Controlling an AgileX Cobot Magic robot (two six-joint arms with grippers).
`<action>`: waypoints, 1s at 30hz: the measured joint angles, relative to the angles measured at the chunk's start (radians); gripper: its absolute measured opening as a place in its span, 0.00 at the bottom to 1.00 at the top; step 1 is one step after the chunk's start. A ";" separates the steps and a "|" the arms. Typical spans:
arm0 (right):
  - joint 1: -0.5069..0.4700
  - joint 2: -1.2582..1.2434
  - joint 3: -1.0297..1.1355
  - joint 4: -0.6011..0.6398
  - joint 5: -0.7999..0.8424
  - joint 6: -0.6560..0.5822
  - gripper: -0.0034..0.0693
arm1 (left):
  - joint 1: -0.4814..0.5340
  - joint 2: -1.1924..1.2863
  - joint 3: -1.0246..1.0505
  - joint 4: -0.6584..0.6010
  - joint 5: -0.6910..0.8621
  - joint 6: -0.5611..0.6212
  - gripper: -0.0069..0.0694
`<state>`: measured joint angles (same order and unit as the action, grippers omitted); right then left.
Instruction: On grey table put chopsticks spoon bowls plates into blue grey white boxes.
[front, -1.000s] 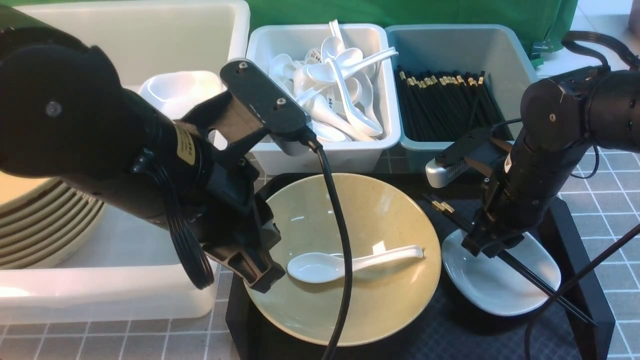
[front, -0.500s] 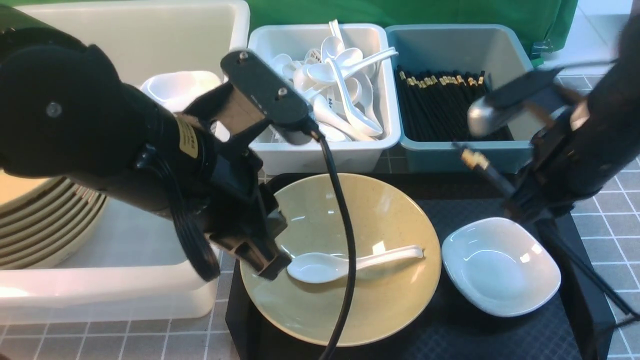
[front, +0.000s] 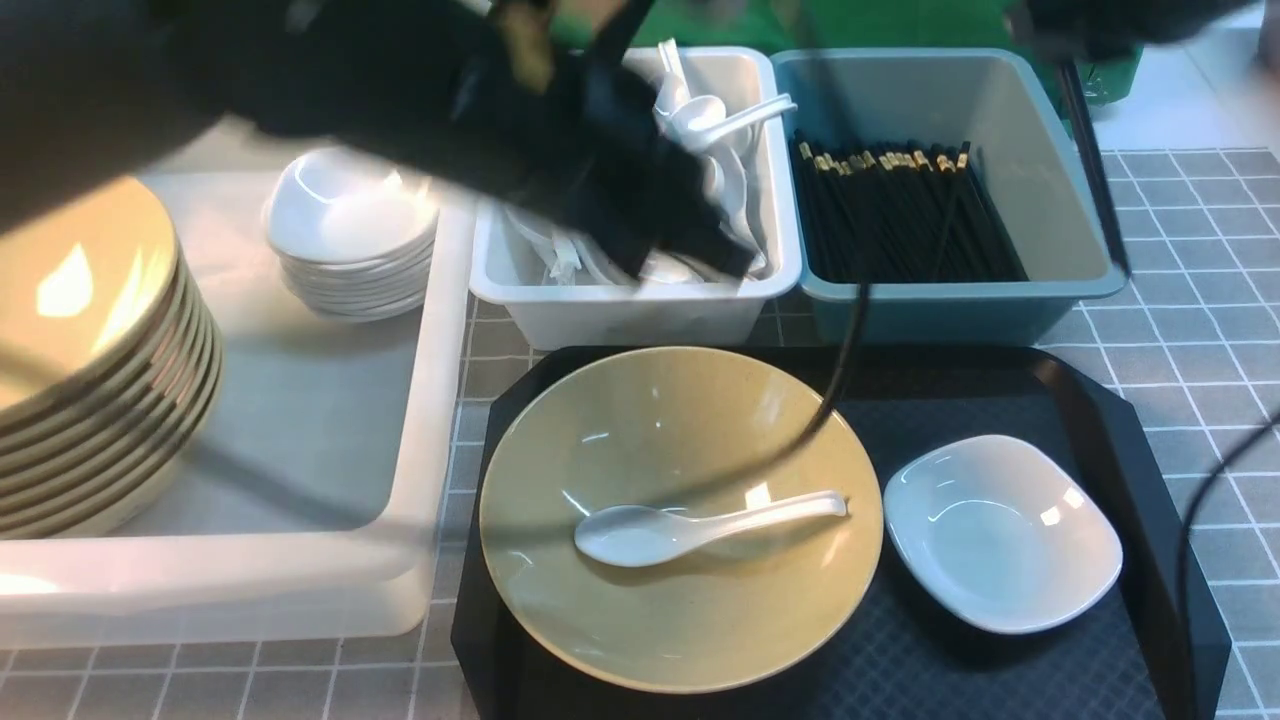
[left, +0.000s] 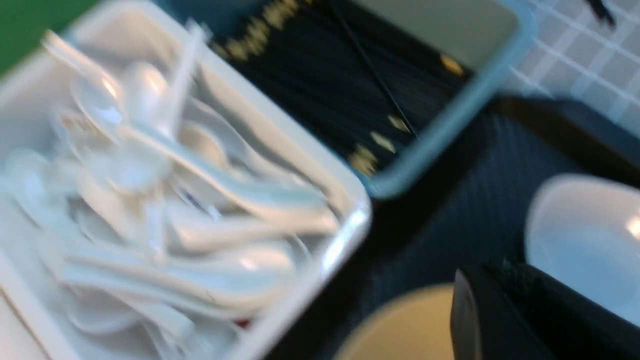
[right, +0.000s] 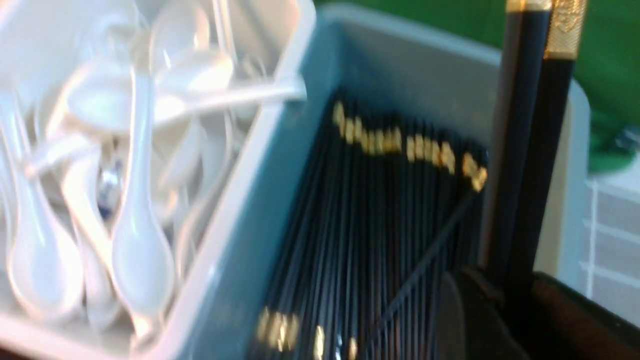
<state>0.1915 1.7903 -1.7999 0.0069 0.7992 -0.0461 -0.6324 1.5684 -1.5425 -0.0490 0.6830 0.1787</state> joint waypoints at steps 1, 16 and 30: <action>0.000 0.013 -0.023 0.007 -0.002 0.000 0.25 | 0.008 0.013 -0.022 0.007 -0.007 0.000 0.08; -0.002 0.286 -0.197 0.030 -0.267 0.046 0.25 | 0.111 0.037 -0.069 0.036 -0.021 0.026 0.08; -0.036 0.470 -0.197 0.035 -0.132 0.105 0.37 | 0.111 0.074 -0.069 0.068 -0.040 0.050 0.08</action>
<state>0.1558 2.2607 -1.9971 0.0414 0.6670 0.0591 -0.5210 1.6421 -1.6113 0.0188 0.6428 0.2282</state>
